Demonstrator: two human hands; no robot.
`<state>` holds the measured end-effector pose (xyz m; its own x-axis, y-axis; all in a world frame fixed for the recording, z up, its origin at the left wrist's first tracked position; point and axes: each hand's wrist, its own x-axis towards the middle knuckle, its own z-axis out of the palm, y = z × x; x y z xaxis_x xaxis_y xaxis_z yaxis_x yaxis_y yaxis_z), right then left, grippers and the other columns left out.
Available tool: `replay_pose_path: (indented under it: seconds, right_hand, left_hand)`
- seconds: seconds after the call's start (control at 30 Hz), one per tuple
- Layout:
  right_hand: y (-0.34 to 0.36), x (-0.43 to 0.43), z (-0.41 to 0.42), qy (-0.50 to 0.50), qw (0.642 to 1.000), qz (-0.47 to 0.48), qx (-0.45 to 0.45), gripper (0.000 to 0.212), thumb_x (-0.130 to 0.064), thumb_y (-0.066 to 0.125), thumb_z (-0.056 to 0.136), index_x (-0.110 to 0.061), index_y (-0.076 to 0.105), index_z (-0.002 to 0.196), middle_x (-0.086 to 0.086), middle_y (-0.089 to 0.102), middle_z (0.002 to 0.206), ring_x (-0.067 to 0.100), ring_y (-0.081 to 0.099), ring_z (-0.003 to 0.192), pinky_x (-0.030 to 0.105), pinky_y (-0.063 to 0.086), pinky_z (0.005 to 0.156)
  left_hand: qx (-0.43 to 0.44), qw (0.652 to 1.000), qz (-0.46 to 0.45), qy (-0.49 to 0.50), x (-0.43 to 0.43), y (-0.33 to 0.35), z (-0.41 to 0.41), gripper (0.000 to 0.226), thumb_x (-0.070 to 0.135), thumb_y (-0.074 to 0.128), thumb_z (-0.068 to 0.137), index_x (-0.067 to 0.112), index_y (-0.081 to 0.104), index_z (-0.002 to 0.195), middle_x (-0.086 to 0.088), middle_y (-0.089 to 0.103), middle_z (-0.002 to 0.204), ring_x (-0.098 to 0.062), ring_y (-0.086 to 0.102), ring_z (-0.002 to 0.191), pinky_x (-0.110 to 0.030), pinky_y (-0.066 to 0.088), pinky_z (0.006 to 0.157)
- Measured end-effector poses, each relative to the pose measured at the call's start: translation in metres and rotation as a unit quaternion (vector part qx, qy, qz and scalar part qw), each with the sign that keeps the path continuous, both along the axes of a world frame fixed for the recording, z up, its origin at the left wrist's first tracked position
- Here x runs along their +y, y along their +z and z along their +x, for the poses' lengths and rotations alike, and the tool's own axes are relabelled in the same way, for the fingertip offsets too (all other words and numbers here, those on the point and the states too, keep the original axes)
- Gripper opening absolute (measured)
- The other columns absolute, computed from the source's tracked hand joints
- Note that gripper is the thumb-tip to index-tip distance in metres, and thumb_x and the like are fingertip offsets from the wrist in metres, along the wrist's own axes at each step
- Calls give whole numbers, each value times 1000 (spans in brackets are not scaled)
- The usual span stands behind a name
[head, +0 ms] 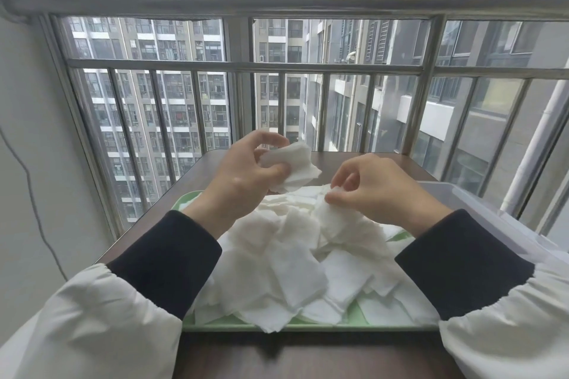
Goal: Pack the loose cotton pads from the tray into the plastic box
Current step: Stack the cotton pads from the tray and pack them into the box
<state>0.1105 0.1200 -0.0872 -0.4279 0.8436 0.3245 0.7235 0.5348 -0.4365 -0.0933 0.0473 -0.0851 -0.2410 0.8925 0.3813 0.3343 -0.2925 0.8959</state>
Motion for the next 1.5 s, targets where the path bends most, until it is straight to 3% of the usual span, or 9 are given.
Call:
replay_pose_path:
  seconds: [0.17,0.43,0.57,0.67,0.8,1.0,1.2,1.37,1.5]
  right_hand:
    - [9,-5,-7,100,968,21,229,9,-29,74,89,-20,74,87,-5,71,77,0,62,65,12,45,56]
    - [11,-8,-9,119,921,-122,350,13,-24,66,96,-12,68,96,-3,72,75,9,62,62,27,50,58]
    - [11,-9,-10,142,887,-187,397,15,-24,64,96,-9,66,99,10,72,90,28,65,78,37,49,67]
    - [9,-10,-12,157,861,-234,422,6,-14,61,98,-10,66,99,8,72,82,22,63,68,31,49,59]
    - [6,-10,-15,172,835,-280,441,24,8,49,95,2,62,114,7,67,71,15,55,54,24,44,48]
    - [7,-12,-16,158,819,-316,452,17,-15,50,104,-4,61,112,11,69,77,18,61,53,27,46,46]
    - [6,-19,-19,177,805,-356,441,23,-24,48,105,-4,59,111,19,72,104,32,75,83,34,57,53]
    - [5,-20,-24,176,794,-362,456,23,-22,50,104,-1,59,108,21,67,108,28,74,81,44,62,68]
    - [4,-17,-23,151,840,-300,426,21,-27,50,104,-10,61,104,13,68,107,25,69,90,43,59,79]
  left_hand:
    - [1,1000,-2,8,1,-1,0,31,-1,69,89,20,65,111,-14,71,101,-41,70,96,-56,59,83]
    - [23,996,24,79,3,-3,-5,39,-3,57,90,35,47,89,-14,60,106,-37,71,88,-54,62,67]
    - [65,997,14,46,2,-1,-5,28,3,55,84,26,64,72,-8,67,84,-28,68,73,-60,60,72]
    - [53,998,-18,-13,-1,-1,2,25,16,55,72,22,78,71,-12,74,82,-19,68,74,-46,62,76]
    - [-31,994,-41,-91,-1,3,3,25,21,58,75,16,82,78,-12,76,89,-19,72,80,-29,60,67]
    - [2,995,-36,-95,-1,0,2,27,35,76,85,9,80,90,-18,76,94,-21,73,83,-32,62,78]
    - [102,995,0,-6,0,-2,5,11,30,87,76,28,76,74,13,77,78,1,70,67,-12,51,60]
    - [159,987,21,23,1,-5,5,18,38,91,68,33,75,75,26,73,77,11,67,74,-4,44,64]
    - [172,984,26,38,3,-6,3,31,52,87,64,29,78,84,20,75,82,11,66,80,-7,48,70]
